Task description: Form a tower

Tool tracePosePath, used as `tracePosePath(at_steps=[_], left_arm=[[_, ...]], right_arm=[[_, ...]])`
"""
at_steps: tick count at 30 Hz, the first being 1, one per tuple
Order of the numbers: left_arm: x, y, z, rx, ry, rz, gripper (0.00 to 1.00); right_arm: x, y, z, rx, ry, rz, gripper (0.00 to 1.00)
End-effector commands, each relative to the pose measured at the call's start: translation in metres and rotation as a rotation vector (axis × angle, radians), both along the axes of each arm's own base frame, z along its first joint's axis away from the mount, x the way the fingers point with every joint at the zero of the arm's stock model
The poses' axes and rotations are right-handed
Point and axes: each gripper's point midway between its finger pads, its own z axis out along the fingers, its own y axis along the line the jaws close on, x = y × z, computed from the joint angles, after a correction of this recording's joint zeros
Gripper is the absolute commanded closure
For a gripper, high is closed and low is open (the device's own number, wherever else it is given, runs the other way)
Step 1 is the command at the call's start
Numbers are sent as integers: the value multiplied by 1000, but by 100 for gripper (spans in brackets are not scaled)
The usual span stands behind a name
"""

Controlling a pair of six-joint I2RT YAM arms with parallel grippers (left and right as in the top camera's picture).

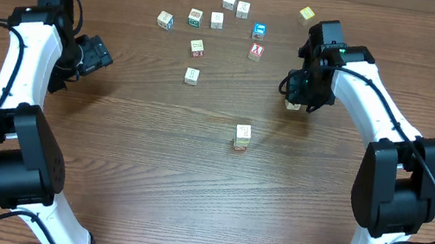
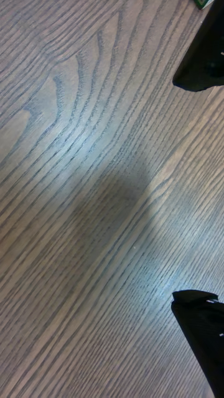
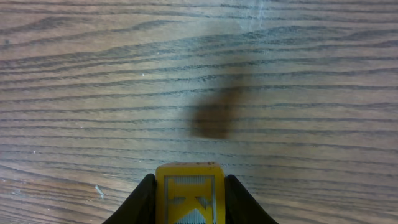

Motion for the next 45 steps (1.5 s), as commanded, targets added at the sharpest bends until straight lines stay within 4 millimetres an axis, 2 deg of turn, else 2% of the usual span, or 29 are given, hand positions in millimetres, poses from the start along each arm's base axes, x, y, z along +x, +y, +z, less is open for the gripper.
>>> tracePosePath(at_steps=[1,5,11,15,23,33,37,45], left_arm=[[4,0,2,3,-9,-10,1],[4,0,2,3,-9,-10,0],[4,0,2,3,-9,-10,1],[4,0,2,3,-9,-10,1],[4,0,2,3,-9,-10,1],[4,0,2,3,-9,-10,0],[4,0,2,3,-9,-10,0],[4,0,2,3,-9,-10,1]], right_arm=[[0,2,-2,7,0,-2,73],[2,2,-1,9,-7,-3,73],[2,2,-1,9,-7,-3,43],[3,2,-1,9,-11,-2,33],[1,4,-2,9,-5,1,30],[-7,27,-10,5,17,27,39],[-6,21,-16,-58,13,-4,39],[-7,20,-27,-68,33,-14,39]])
